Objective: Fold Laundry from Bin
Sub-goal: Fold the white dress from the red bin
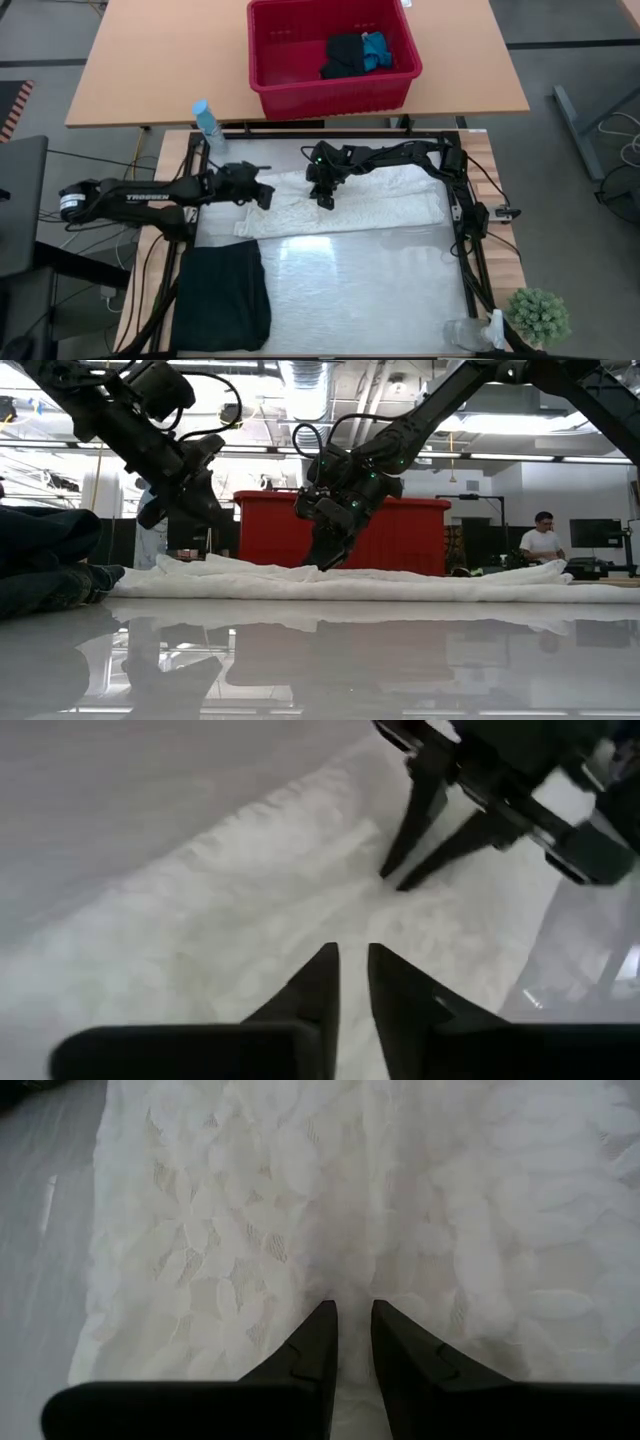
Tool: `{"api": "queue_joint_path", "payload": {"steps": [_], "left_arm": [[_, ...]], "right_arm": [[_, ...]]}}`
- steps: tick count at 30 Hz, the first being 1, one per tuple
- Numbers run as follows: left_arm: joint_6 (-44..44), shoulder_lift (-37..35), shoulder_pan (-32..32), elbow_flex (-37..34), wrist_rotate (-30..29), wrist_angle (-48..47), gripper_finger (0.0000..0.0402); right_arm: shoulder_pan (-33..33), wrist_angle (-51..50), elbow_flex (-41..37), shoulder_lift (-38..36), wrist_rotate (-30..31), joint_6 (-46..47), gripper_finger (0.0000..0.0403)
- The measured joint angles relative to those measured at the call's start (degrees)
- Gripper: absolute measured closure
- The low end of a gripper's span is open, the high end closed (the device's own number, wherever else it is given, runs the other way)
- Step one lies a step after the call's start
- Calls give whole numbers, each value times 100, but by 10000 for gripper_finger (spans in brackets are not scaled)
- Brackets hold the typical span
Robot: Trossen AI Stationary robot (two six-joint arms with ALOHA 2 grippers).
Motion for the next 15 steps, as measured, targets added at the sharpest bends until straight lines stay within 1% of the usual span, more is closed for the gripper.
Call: {"api": "queue_joint_path", "payload": {"steps": [3,5,7,10,15], "left_arm": [[10,205,-291,0,-236,84,385],[19,350,-440,0,-440,103,397],[16,470,-548,0,-564,125,397],[64,664,-693,0,-586,148,398],[70,1150,-899,0,-760,133,401]], "right_arm": [[1,0,0,0,0,0,312],[1,0,0,0,0,2,312],[-1,0,0,0,0,2,312],[1,2,0,0,0,1,312],[1,7,0,0,0,2,312]]}}
